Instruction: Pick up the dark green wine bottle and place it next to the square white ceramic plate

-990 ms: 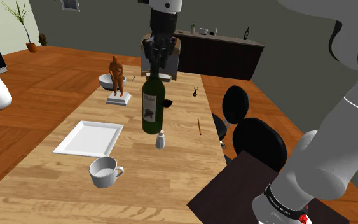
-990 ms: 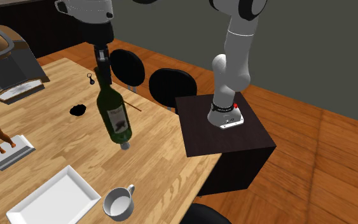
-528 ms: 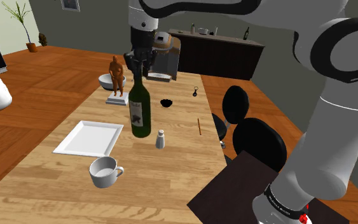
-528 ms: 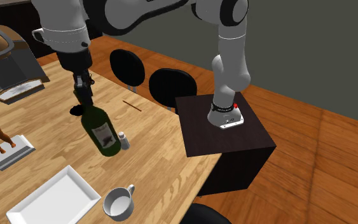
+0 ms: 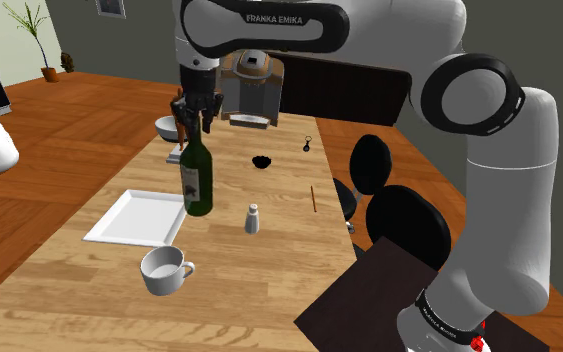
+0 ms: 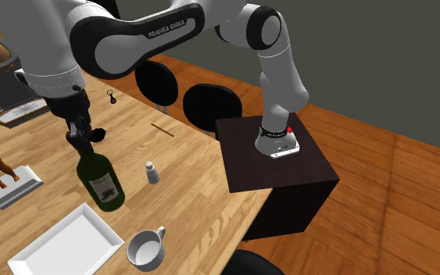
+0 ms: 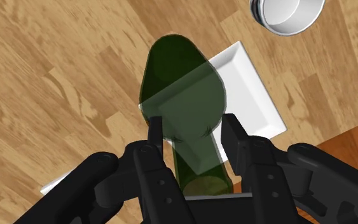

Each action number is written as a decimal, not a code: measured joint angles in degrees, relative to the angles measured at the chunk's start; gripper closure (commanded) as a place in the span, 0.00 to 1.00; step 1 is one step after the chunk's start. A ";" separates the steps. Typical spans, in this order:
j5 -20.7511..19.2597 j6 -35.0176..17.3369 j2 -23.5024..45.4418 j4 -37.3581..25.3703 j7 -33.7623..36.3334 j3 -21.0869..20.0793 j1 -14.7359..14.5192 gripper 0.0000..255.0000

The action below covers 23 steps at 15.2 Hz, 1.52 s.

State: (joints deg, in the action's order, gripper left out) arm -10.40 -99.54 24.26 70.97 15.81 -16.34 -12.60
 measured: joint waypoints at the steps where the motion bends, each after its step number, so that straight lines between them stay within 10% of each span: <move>1: -0.02 -0.83 -0.04 0.89 0.15 0.00 0.02 1.00; 19: -0.28 -10.93 -0.27 11.24 1.00 0.24 0.85 1.00; 20: -0.28 -10.93 -0.27 11.24 1.00 0.24 0.85 0.00; 23: -0.28 -10.94 -0.28 11.22 0.99 0.24 0.85 0.00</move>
State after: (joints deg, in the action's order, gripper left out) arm -10.68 -110.48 23.98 82.19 16.80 -16.10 -11.75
